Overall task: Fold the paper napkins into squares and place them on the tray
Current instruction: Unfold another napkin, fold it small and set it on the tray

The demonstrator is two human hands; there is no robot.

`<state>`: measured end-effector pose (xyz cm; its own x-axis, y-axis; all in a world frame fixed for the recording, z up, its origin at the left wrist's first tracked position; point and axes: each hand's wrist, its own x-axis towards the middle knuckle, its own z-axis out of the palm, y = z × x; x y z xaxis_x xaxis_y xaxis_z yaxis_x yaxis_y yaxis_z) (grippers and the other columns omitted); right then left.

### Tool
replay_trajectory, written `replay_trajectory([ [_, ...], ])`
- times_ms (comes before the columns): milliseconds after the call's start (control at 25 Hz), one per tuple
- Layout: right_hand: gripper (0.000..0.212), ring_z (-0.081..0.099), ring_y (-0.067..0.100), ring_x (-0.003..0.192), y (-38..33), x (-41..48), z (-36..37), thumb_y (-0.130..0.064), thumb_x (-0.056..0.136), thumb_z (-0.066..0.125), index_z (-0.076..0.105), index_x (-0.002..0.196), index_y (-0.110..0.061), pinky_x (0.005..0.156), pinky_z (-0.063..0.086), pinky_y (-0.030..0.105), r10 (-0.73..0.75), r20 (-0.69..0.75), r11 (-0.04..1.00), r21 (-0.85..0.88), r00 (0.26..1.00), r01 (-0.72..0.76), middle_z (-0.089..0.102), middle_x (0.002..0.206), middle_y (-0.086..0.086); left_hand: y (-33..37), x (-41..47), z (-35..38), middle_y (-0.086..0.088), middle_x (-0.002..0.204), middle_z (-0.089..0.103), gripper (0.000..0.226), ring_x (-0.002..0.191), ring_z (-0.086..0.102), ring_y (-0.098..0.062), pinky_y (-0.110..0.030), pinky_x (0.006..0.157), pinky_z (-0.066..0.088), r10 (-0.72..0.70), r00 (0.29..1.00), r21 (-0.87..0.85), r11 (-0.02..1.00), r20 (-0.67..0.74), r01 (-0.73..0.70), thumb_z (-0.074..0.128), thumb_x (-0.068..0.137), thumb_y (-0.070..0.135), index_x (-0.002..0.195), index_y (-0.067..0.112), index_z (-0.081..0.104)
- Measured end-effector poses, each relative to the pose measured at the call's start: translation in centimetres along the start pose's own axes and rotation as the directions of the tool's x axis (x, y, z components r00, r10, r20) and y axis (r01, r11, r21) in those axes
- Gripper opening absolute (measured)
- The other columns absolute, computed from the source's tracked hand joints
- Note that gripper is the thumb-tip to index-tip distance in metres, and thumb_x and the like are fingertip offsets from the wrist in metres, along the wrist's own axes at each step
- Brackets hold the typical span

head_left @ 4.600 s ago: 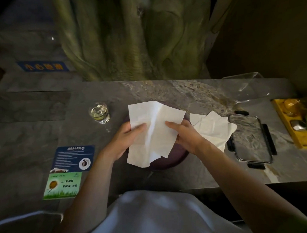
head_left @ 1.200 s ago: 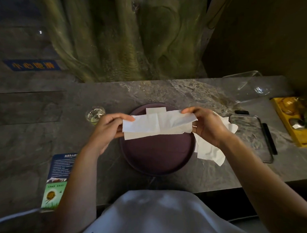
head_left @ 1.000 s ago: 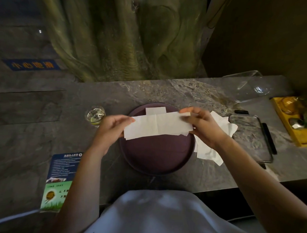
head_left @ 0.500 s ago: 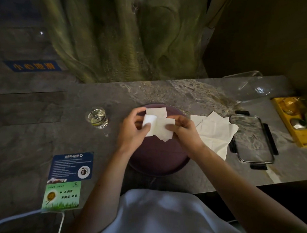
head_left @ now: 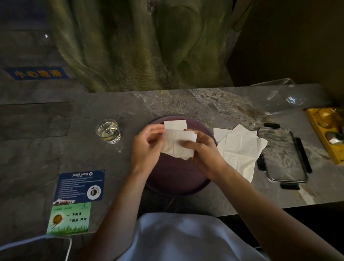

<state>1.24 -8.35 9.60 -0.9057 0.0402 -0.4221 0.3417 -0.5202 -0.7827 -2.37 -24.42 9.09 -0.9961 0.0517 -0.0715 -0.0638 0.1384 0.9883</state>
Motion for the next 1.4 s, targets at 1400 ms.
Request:
replay_trajectory([
  [1400,0.024,0.069,0.021,0.077,6.2,11.4,-2.1,-0.001,0.087,0.065,0.062,0.109,-0.007,0.067,0.061,0.034,0.316,-0.284,0.743,-0.518,0.905,-0.423,0.067,0.099,0.012,-11.3,4.4,-1.0,-0.005,0.097,0.066,0.042,0.078,0.063,-0.015,-0.037,0.074,0.056,-0.570,0.799,-0.021,0.816,-0.192,0.577,0.064,0.078,-0.001,0.113,0.023,0.061],
])
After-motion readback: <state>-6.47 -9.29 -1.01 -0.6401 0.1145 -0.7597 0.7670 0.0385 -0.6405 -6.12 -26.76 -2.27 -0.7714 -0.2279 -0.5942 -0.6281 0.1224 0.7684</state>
